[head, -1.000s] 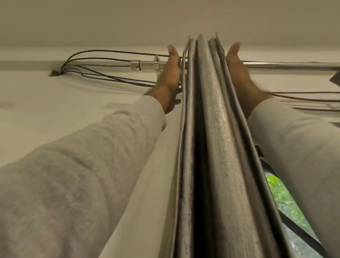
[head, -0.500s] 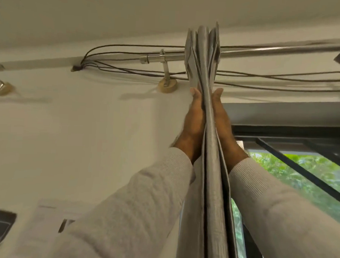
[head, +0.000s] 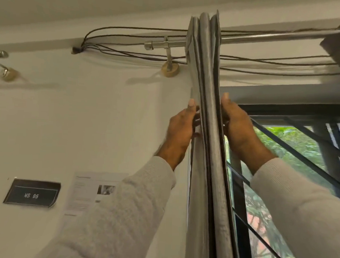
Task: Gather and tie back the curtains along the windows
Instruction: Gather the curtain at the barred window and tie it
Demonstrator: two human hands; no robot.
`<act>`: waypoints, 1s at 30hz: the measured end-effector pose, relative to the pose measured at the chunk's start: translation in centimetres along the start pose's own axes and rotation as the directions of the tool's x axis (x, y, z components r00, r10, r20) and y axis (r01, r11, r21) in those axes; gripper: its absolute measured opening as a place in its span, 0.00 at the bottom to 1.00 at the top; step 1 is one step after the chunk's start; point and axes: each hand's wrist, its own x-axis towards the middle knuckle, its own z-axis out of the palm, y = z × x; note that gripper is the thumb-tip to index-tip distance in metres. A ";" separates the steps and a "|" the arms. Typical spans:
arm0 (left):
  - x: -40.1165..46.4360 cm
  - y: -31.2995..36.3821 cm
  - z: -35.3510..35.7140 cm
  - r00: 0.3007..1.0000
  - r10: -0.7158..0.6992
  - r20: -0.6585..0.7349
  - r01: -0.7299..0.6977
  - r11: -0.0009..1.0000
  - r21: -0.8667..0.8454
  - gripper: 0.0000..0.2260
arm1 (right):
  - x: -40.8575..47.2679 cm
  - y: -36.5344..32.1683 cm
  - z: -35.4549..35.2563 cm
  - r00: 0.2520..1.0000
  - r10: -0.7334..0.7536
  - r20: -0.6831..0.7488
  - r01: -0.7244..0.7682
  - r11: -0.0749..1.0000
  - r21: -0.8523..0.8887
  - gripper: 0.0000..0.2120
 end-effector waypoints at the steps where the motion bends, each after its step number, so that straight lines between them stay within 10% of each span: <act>1: -0.3 0.0 -0.4 1.000 0.020 -0.013 -0.020 0.999 0.037 0.19 | -0.1 -0.2 -0.4 0.998 -0.008 -0.058 0.006 0.999 -0.042 0.20; 12: -9.0 -1.7 -5.2 0.942 0.334 -0.021 -0.274 0.805 0.527 0.05 | -9.2 -0.8 -0.6 0.948 -0.310 -0.068 0.173 0.686 -0.707 0.18; 15: -11.8 -2.1 -6.0 0.971 0.239 0.004 -0.207 0.832 0.514 0.03 | -12.4 -1.5 -0.3 0.978 -0.163 -0.129 0.053 0.795 -0.605 0.06; 19: -16.0 -2.8 -6.4 0.997 0.059 0.044 -0.073 0.851 0.519 0.08 | -16.5 -0.8 -0.4 0.990 -0.078 -0.121 0.006 0.861 -0.508 0.21; 24: -20.2 -5.5 -7.2 0.981 -0.166 0.101 0.051 0.723 0.689 0.13 | -21.8 2.6 -1.2 0.985 0.135 -0.109 -0.173 0.835 -0.523 0.14; 30: -26.3 -7.6 -7.0 0.999 0.024 -0.039 0.000 0.847 0.531 0.10 | -29.4 4.3 -1.9 0.981 0.092 -0.173 -0.168 0.845 -0.508 0.08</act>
